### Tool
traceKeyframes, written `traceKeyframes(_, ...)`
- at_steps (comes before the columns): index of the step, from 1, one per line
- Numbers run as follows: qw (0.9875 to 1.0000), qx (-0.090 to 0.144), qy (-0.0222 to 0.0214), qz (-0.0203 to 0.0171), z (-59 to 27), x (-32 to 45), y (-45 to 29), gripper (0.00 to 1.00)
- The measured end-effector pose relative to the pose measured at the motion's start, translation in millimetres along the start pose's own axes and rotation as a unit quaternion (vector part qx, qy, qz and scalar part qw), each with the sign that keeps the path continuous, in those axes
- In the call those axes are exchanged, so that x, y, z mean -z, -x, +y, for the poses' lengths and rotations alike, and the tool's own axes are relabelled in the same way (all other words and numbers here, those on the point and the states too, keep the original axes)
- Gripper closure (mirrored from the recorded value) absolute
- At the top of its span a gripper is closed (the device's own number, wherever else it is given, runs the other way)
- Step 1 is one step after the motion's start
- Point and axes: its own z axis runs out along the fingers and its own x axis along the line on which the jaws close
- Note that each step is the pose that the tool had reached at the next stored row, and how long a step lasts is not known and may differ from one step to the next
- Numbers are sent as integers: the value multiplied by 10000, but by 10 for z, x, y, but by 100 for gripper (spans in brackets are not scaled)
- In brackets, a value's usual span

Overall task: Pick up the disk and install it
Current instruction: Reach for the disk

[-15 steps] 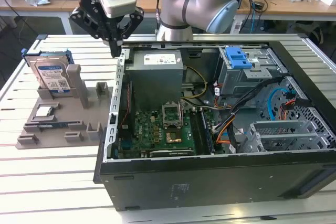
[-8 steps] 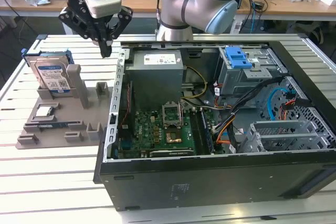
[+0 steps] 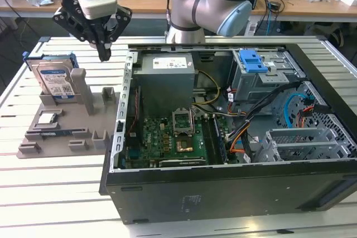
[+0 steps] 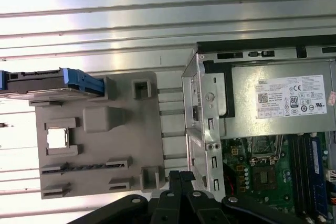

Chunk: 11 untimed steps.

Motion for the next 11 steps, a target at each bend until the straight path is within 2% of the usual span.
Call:
traceKeyframes(3,10000,1,0,0,-9,3,-115,90)
traceKeyframes(4,10000,0,-1,0,-14,5,-180,90)
traceKeyframes(11,10000,0,0,0,-30,11,-405,90)
